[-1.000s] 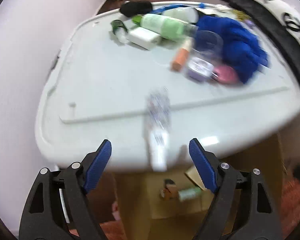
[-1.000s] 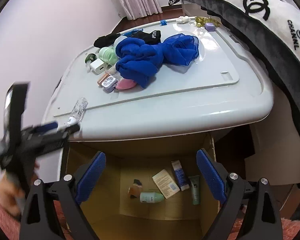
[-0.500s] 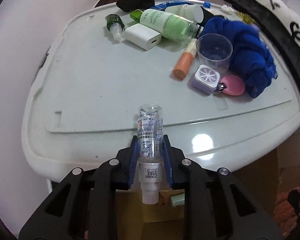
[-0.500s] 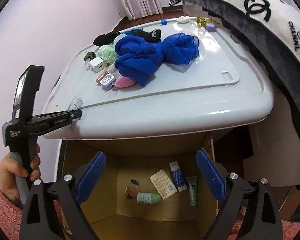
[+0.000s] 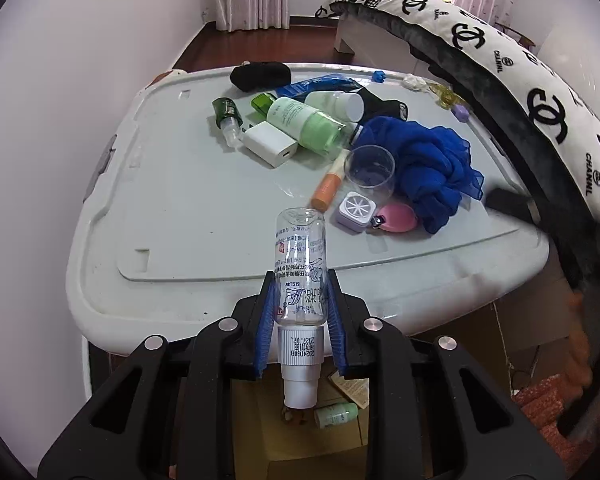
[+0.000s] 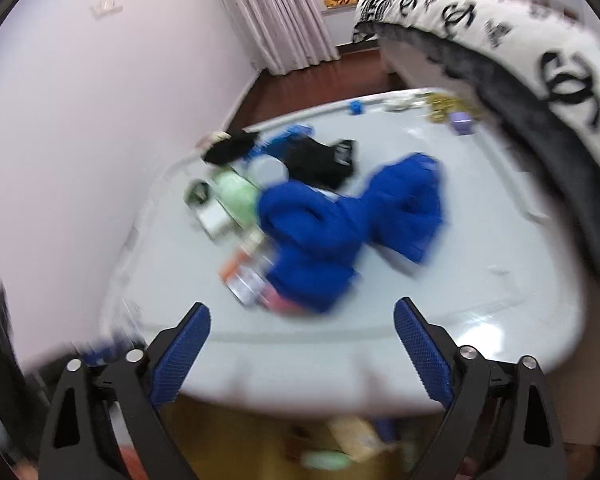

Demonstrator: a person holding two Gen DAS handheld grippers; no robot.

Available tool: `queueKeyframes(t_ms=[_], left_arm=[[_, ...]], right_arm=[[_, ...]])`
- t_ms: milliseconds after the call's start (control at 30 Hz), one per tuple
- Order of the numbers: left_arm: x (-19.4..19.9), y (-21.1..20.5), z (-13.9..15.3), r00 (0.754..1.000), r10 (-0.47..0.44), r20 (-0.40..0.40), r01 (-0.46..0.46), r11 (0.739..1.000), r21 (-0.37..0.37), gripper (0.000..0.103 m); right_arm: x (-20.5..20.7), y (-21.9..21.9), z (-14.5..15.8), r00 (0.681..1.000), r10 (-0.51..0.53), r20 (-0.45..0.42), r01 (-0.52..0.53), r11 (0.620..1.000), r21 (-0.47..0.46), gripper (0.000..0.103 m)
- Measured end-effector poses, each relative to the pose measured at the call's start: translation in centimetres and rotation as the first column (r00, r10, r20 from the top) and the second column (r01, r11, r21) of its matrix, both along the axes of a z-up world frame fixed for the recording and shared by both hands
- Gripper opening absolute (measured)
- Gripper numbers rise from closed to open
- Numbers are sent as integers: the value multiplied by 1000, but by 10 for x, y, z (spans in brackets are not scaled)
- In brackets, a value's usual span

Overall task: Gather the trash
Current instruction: 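Grasp the blue scarf with the right tool while the left tool holds the spray bottle, then drop the blue scarf and the spray bottle into the cardboard box with both tools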

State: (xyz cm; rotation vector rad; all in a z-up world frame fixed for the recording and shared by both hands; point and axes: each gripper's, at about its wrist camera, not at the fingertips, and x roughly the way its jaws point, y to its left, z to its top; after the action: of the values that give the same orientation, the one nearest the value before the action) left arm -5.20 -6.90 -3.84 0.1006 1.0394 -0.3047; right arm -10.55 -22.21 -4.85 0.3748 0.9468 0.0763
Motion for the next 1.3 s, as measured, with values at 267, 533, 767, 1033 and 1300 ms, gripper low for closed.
queueKeyframes(t_ms=[267, 533, 767, 1033, 1300], left_arm=[[9, 14, 0, 999, 29, -13, -29, 999, -27, 24], [9, 14, -1, 1000, 20, -15, -21, 999, -34, 24], [7, 17, 2, 1000, 25, -12, -25, 999, -37, 24], [-33, 20, 20, 999, -31, -18, 30, 998, -56, 24], [-86, 21, -56, 945, -109, -308, 113, 994, -4, 24]], right_arm=[[72, -16, -60, 978, -135, -159, 160, 974, 158, 94], [74, -24, -29, 988, -93, -124, 114, 978, 175, 23], [37, -34, 59, 999, -40, 37, 34, 989, 145, 17], [-70, -10, 122, 979, 150, 137, -160, 985, 66, 17], [-151, 22, 19, 951, 277, -140, -261, 958, 118, 18]])
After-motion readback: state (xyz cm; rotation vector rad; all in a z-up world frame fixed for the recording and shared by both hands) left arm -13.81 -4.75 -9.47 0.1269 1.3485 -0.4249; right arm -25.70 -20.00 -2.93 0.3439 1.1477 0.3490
